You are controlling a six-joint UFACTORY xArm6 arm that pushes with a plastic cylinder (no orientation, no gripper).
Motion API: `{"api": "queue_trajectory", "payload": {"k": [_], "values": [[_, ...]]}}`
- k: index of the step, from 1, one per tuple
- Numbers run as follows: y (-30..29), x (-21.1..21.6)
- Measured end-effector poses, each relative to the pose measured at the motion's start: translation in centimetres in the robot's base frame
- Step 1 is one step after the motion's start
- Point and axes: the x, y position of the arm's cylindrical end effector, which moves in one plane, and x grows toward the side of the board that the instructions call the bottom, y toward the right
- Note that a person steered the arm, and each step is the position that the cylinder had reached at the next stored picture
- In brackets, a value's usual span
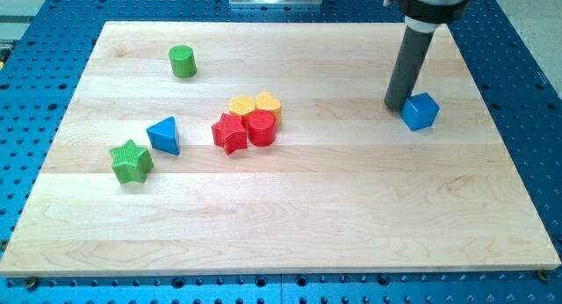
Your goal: Push the green circle into the cube
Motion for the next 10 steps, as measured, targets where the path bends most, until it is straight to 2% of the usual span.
{"api": "queue_trajectory", "payload": {"k": [1,2,3,4,5,8,10], "values": [[0.9,0.3],[-5.2,-1.0],[-13.3,-6.5],[-20.2,-8.9],[-23.0,-9.5],[-24.0,-9.5],[-35.1,-5.3]]}}
